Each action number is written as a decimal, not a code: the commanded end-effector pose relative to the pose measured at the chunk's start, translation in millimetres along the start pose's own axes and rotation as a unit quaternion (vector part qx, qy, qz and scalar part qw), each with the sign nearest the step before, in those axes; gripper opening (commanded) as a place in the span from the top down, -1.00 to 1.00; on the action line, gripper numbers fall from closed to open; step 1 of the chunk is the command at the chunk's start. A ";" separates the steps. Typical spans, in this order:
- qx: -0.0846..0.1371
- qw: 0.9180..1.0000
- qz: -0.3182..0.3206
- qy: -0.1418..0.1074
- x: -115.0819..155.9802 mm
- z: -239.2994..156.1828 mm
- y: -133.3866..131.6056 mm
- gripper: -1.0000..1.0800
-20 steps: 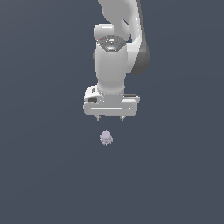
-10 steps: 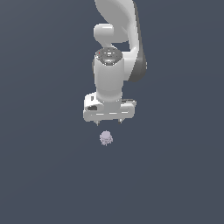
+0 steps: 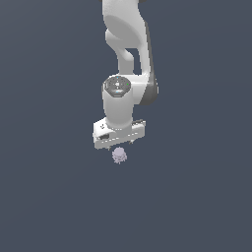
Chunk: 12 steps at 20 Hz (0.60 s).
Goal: Pick up the object and move it to a goal position.
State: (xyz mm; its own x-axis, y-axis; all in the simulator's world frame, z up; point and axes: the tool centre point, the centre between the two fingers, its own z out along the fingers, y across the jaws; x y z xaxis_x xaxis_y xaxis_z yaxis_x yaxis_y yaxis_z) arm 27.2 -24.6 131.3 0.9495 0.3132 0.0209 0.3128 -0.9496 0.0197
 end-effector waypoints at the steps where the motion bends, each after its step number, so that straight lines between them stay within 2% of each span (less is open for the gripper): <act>1: 0.003 1.000 -0.024 -0.003 -1.2 12.1 1.9 -0.92; 12: 0.010 0.997 -0.076 -0.010 -5.2 39.1 5.6 -0.92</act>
State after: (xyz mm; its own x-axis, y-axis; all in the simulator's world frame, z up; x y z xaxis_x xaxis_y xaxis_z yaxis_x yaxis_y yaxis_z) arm 25.0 -31.8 93.8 0.8952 0.4456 0.0004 0.4456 -0.8952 0.0013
